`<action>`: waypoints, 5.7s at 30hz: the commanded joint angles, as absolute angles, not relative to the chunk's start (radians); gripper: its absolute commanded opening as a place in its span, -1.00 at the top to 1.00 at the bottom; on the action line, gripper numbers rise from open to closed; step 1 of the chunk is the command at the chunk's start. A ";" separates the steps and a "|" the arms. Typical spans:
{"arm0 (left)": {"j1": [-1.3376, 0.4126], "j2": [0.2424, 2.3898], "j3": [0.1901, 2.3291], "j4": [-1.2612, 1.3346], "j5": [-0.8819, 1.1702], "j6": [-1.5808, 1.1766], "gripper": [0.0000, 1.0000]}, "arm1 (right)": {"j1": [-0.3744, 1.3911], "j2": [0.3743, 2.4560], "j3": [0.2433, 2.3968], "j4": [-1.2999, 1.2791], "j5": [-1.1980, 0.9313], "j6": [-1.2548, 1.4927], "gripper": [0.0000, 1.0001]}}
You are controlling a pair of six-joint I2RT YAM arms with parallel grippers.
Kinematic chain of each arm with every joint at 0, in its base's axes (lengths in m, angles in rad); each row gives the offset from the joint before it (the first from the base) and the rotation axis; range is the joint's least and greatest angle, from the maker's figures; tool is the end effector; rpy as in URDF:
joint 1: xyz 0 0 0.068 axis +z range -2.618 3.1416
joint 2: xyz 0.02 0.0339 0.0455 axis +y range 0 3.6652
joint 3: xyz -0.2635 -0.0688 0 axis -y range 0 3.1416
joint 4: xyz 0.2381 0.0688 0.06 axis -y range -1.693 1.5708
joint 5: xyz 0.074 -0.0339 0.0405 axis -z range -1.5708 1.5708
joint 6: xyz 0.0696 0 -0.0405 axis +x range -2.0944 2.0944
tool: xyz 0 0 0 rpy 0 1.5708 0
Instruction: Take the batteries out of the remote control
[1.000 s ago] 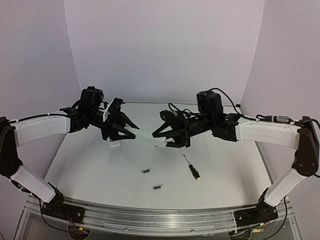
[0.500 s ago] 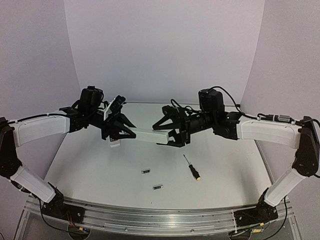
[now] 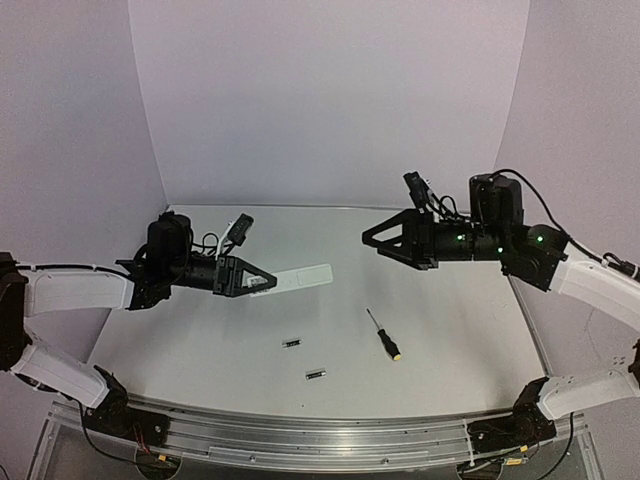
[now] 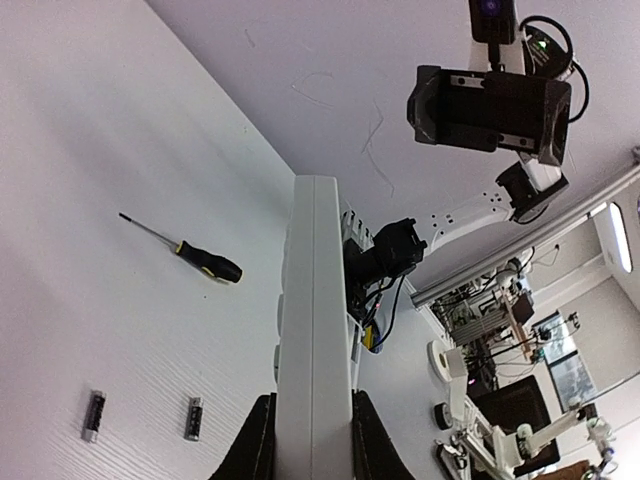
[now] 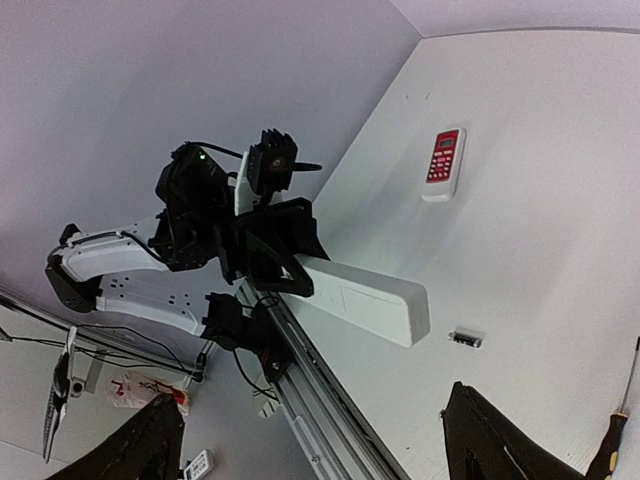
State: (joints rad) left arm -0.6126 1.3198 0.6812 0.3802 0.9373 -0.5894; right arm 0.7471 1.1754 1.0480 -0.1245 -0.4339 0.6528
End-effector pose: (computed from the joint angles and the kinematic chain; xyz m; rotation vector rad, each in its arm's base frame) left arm 0.2074 -0.2143 0.2456 0.7740 1.9192 -1.6446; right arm 0.1966 0.2220 0.3517 -0.4359 1.9827 1.3367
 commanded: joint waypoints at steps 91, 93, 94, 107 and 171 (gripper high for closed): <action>-0.721 1.305 0.682 0.266 0.844 -0.725 1.00 | 0.908 1.361 1.023 -0.287 -0.267 0.591 1.00; -0.721 1.325 0.687 0.264 0.836 -0.720 1.00 | 0.908 1.336 1.012 -0.287 -0.249 0.597 1.00; -0.721 1.338 0.691 0.263 0.833 -0.717 1.00 | 0.907 1.319 1.001 -0.288 -0.229 0.605 1.00; -0.718 1.594 0.880 0.141 0.867 -0.620 1.00 | 0.729 1.100 0.683 -0.283 0.007 0.901 1.00; -0.532 2.408 1.911 -0.766 0.919 -0.050 -0.71 | 0.504 1.106 0.604 -0.324 -0.076 0.806 -0.19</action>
